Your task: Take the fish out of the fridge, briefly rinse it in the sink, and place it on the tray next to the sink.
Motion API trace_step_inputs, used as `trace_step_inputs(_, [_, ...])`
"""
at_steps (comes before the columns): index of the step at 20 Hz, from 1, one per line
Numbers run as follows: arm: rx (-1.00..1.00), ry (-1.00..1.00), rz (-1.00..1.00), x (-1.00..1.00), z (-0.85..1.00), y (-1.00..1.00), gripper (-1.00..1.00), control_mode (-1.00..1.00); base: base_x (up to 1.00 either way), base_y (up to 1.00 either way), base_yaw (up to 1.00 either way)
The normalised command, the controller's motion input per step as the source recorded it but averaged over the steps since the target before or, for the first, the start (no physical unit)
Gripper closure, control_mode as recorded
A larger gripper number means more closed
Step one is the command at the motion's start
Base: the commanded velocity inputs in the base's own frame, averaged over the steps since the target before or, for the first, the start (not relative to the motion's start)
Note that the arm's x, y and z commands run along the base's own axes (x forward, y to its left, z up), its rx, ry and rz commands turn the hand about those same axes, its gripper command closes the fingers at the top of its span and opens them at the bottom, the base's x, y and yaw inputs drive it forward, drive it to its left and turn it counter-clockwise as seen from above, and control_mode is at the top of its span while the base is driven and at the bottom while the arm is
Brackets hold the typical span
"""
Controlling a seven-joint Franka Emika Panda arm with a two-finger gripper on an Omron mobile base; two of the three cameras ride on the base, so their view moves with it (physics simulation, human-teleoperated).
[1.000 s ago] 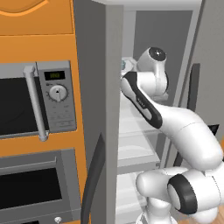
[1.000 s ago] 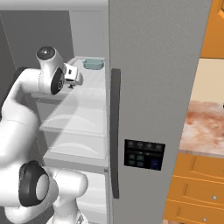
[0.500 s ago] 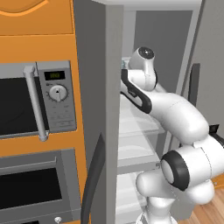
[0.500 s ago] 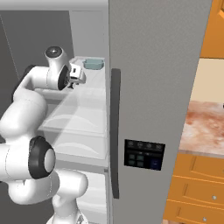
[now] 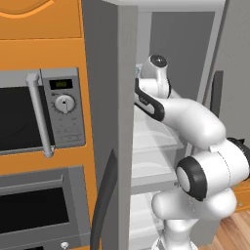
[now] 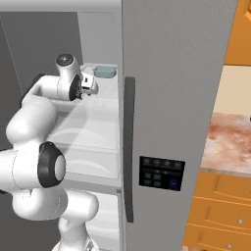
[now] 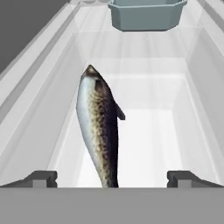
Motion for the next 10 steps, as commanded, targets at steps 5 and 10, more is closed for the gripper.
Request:
trace_step_inputs(5, [-0.01,0.0,0.0,0.28,-0.21,0.0,-1.0,-1.0,0.0,0.0,0.0])
trace_step_inputs(10, [0.0,0.0,0.0,0.4,-0.05,0.06,-1.0,-1.0,0.0,0.0,0.0])
